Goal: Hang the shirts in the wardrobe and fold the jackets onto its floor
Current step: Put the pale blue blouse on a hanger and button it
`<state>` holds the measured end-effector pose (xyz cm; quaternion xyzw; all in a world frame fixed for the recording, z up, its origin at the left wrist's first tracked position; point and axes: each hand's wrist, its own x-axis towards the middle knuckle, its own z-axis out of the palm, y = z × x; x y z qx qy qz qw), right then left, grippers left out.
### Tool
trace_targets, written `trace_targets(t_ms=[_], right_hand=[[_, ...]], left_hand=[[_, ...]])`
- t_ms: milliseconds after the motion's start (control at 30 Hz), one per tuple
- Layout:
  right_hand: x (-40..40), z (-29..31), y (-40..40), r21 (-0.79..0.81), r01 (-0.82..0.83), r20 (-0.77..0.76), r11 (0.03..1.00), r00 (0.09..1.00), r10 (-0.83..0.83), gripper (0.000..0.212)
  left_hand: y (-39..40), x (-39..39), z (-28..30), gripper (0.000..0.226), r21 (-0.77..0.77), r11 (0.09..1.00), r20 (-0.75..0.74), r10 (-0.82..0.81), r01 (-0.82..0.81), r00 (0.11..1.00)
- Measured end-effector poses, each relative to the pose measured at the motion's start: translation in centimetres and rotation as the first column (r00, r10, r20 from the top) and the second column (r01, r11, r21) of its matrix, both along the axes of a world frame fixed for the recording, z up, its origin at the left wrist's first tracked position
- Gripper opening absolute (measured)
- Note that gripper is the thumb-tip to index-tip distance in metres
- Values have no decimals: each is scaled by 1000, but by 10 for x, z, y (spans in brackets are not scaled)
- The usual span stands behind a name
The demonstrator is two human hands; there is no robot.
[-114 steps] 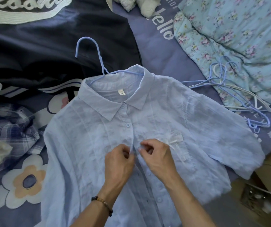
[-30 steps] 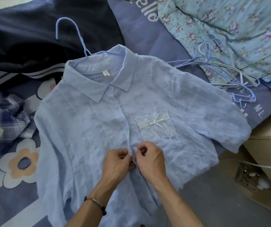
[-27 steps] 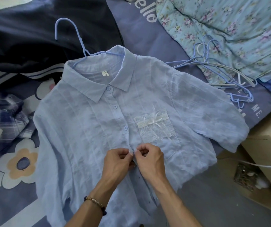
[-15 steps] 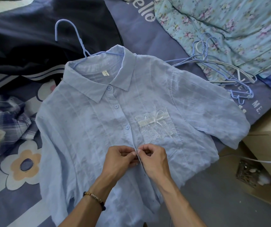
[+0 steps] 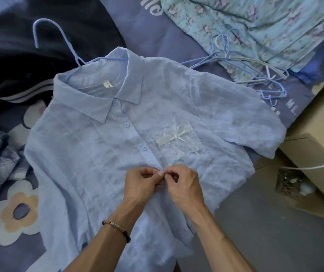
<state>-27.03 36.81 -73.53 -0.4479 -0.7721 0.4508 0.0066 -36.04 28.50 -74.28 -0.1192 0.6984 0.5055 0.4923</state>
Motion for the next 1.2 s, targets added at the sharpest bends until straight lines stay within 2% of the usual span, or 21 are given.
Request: trace_targets(t_ms=[167, 267, 333, 367, 433, 500, 567, 633, 800, 900, 1000, 1100, 1200], right_hand=[[0, -3, 5, -148, 185, 126, 972, 978, -167, 4], [4, -6, 6, -213, 179, 142, 960, 978, -151, 5], [16, -8, 6, -199, 202, 124, 959, 976, -180, 15], [23, -9, 7, -184, 234, 112, 955, 970, -216, 21], [39, -11, 9, -167, 260, 107, 951, 964, -245, 26], [50, -10, 8, -170, 245, 94, 954, 968, -232, 29], [57, -9, 4, -175, 225, 81, 959, 974, -213, 33], [62, -9, 0, -153, 185, 93, 971, 981, -173, 31], [74, -10, -7, -76, 110, 81, 991, 991, -104, 16], [80, -12, -15, -38, 22, 91, 999, 996, -19, 14], [82, -14, -22, -5, -4, 85, 1000, 996, 4, 11], [78, -15, -28, 45, -15, 84, 999, 996, 11, 10], [68, -16, -32, 136, -107, 167, 985, 982, 83, 5]], left_hand=[[-3, 2, -1, 16, 102, 986, -120, -118, 130, 986], [-7, 6, -3, 13, 79, 992, -150, -89, 102, 985], [-9, 11, -5, 12, -14, 996, -195, -89, 88, 977], [-9, 15, -6, 18, -83, 989, -233, -142, 126, 962], [-8, 28, -3, 38, -232, 923, -294, -366, 305, 883], [-8, 42, 2, 54, -354, 814, -294, -564, 461, 771], [-7, 52, 2, 56, -441, 745, -304, -649, 501, 697], [-4, 53, 1, 50, -492, 723, -314, -666, 484, 676], [-5, 54, 1, 34, -463, 768, -297, -604, 442, 740], [-18, 58, -3, 28, -365, 832, -282, -527, 418, 802], [-33, 61, -5, 10, -228, 897, -179, -421, 379, 889], [-48, 66, -2, 18, -167, 932, -110, -343, 323, 933], [-53, 70, 6, 20, -96, 968, -63, -238, 232, 969]])
